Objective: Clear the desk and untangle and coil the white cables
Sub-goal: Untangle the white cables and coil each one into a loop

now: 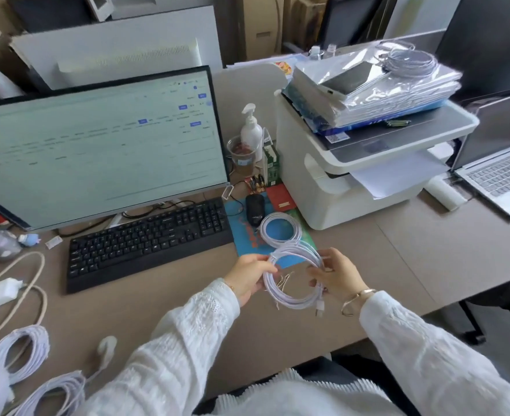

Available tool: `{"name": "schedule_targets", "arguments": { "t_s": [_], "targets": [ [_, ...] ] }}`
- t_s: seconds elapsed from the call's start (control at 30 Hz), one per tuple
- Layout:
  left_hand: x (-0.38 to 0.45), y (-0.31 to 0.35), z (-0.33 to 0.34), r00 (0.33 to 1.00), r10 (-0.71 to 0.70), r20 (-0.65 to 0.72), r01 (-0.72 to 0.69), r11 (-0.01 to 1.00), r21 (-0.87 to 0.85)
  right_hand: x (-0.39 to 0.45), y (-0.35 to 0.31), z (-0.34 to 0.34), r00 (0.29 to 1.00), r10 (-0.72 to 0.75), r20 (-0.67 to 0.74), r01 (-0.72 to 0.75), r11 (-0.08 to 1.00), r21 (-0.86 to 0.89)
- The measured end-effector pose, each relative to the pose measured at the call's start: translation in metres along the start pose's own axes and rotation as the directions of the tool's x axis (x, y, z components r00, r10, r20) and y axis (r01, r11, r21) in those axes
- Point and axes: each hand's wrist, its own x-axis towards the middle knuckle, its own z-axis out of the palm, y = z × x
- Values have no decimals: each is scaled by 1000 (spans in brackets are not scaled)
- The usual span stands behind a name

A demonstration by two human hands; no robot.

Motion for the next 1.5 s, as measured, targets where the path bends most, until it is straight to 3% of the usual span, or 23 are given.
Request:
{"name": "schedule_targets", "arguments": {
  "t_s": [0.23,0.43,0.6,0.8,0.87,0.97,1.07,1.13,1.27,1.4,1.5],
  "targets": [
    [59,-15,70,998,-65,0,65,984,-164,71,39,-62,990,138,-13,-139,986,-92],
    [102,-20,111,989,-143,-26,134,968,-210,119,63,-89,985,152,-82,-162,976,-143],
    [118,-23,138,982,-189,-18,179,953,-243,153,84,-99,993,91,-77,-104,977,-188],
    [125,-18,150,965,-234,-115,189,932,-308,167,77,-106,1000,17,2,-15,909,-417],
    [130,-17,137,955,-225,-192,162,941,-298,168,74,-102,999,4,-49,-27,882,-470],
    [131,-14,107,892,-193,-409,72,953,-293,159,61,-86,980,-87,-178,14,925,-379],
    [131,-10,70,780,-140,-611,11,978,-209,143,37,-55,992,-110,-56,94,966,-242],
    [135,-7,49,734,-110,-670,5,988,-156,142,23,-29,996,-78,42,85,972,-219],
    [143,6,27,784,-112,-611,43,991,-126,152,7,13,985,141,98,-126,982,-142],
    [154,10,24,849,-134,-510,87,989,-116,164,1,29,974,219,55,-211,970,-116],
    [159,4,21,856,-161,-492,127,987,-101,170,2,31,962,272,29,-269,959,-87]
  ]
}}
